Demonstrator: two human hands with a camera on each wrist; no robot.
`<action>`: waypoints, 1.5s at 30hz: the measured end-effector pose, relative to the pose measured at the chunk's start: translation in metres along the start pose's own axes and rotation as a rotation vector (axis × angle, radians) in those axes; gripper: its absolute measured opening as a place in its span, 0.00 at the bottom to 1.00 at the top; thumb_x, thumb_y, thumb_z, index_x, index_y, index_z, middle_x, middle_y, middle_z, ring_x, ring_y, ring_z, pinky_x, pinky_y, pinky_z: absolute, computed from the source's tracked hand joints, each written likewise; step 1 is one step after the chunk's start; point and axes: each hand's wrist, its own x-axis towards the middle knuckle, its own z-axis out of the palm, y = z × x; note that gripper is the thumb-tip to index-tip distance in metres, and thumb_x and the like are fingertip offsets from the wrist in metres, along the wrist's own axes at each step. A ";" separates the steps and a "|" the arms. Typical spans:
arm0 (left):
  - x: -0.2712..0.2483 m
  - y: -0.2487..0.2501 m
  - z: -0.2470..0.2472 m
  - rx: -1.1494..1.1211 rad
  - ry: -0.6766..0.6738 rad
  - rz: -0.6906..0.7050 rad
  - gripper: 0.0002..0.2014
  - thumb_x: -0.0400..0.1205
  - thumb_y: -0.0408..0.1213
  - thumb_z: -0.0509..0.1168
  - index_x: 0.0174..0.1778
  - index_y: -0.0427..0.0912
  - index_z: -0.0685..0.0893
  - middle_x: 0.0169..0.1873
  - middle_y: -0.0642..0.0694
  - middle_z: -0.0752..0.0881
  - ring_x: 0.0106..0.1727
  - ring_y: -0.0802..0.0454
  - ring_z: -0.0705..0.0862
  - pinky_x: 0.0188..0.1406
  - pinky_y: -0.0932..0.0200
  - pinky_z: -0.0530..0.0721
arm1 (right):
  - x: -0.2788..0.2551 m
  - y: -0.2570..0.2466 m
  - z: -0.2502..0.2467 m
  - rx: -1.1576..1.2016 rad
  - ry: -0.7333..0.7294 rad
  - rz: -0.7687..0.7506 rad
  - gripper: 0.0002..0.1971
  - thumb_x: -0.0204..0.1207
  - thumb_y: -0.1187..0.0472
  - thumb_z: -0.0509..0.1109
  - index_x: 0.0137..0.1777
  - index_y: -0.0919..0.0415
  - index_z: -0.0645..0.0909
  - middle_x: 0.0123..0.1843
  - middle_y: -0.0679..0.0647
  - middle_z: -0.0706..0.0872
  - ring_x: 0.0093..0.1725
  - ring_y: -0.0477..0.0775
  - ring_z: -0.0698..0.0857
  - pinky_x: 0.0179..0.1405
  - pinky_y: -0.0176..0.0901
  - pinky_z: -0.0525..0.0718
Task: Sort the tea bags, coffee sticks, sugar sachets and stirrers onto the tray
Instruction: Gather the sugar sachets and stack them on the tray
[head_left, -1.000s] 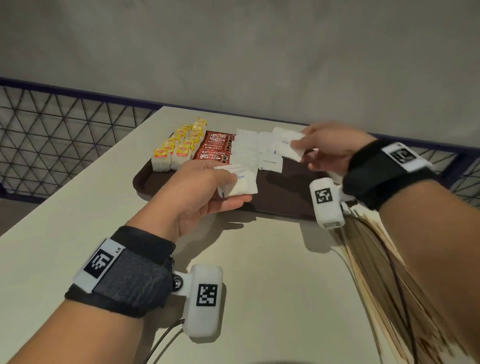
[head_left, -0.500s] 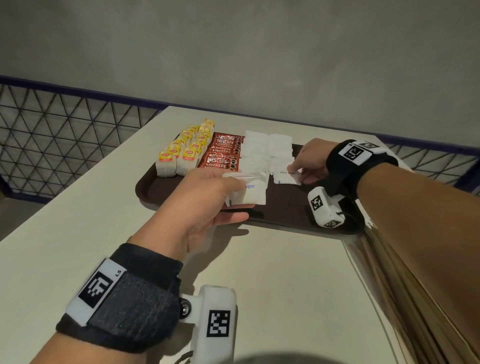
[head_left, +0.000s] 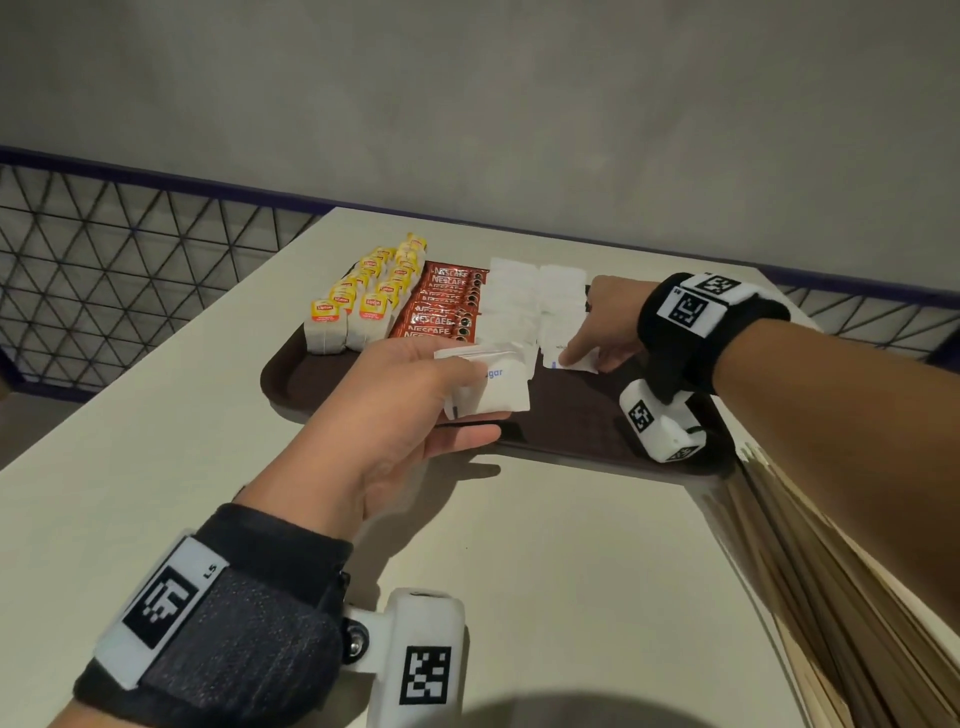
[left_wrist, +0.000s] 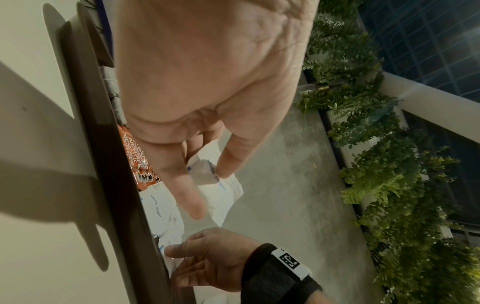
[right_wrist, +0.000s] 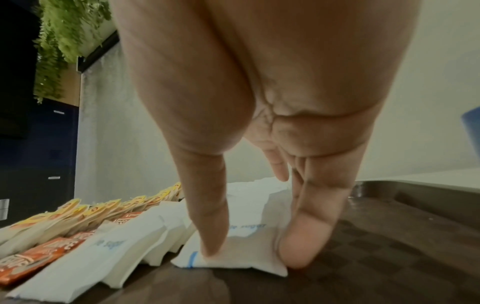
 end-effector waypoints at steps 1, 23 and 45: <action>0.000 0.000 0.000 -0.017 -0.007 -0.004 0.12 0.85 0.25 0.69 0.64 0.36 0.87 0.58 0.36 0.92 0.51 0.40 0.95 0.36 0.55 0.93 | -0.001 -0.002 0.000 0.010 0.003 -0.001 0.25 0.69 0.63 0.86 0.59 0.72 0.78 0.48 0.66 0.91 0.46 0.66 0.94 0.49 0.56 0.93; -0.007 0.004 0.004 -0.028 0.075 0.129 0.17 0.77 0.26 0.78 0.61 0.38 0.87 0.54 0.37 0.93 0.44 0.40 0.96 0.41 0.54 0.95 | -0.098 -0.034 -0.021 0.130 -0.353 -0.519 0.10 0.79 0.62 0.77 0.54 0.69 0.89 0.46 0.64 0.92 0.38 0.53 0.85 0.37 0.45 0.83; -0.008 0.009 0.000 -0.071 0.067 0.125 0.04 0.84 0.29 0.71 0.53 0.39 0.88 0.49 0.39 0.95 0.43 0.44 0.95 0.35 0.55 0.92 | -0.007 0.009 -0.003 -0.083 -0.085 -0.110 0.40 0.69 0.54 0.86 0.75 0.73 0.73 0.56 0.68 0.90 0.40 0.62 0.95 0.52 0.57 0.93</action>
